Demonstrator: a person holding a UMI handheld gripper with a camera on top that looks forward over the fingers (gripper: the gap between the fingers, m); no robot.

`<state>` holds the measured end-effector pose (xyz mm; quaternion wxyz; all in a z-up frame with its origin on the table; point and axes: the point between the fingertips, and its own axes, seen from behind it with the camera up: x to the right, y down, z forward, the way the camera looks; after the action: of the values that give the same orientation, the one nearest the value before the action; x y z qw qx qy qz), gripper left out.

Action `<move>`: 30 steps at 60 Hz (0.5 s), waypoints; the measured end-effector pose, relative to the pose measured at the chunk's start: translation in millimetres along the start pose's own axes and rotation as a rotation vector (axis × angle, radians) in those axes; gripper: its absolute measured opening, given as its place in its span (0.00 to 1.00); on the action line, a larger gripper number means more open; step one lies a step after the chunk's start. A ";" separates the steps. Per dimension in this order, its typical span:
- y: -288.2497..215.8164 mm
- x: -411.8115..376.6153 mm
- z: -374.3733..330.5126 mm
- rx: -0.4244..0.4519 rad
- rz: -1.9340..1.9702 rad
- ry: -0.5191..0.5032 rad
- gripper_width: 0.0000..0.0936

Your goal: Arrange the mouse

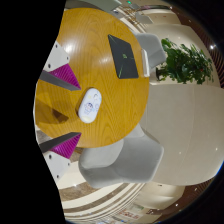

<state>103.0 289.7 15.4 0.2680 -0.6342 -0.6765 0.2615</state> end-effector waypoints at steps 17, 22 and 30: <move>-10.9 4.8 53.8 -0.025 0.009 -0.019 0.93; -17.9 6.8 65.0 -0.021 0.027 -0.018 0.93; -31.5 15.8 80.8 -0.019 0.050 -0.001 0.93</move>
<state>23.4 302.5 -20.4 0.2553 -0.6533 -0.6629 0.2620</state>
